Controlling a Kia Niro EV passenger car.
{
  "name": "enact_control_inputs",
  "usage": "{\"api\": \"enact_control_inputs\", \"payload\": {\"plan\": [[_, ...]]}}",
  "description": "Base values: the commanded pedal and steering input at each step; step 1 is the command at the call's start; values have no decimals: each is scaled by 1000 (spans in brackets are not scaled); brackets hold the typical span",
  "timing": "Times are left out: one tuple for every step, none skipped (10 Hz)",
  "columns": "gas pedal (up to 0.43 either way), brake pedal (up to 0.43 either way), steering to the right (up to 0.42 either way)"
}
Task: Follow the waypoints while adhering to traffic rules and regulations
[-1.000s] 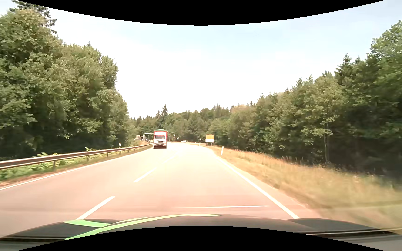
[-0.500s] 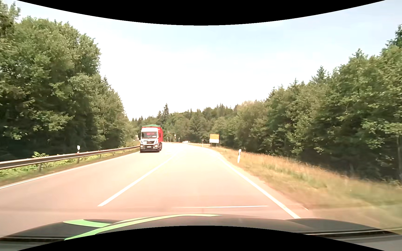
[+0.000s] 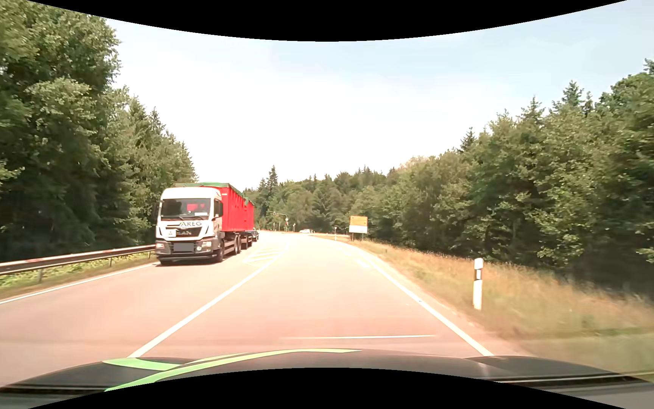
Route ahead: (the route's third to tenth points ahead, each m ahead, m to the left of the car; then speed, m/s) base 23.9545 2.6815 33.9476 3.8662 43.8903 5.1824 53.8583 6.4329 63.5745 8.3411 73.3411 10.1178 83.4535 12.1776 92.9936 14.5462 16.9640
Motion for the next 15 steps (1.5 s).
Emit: {"api": "enact_control_inputs", "payload": {"plan": [[0,201,-11],[0,201,-12],[0,207,-12],[0,207,-12],[0,207,-12],[0,207,-12],[0,207,-12],[0,207,-13],[0,213,-15],[0,213,-15],[0,213,-15],[0,213,-15],[0,220,-15],[0,220,-15],[0,226,-15]]}}
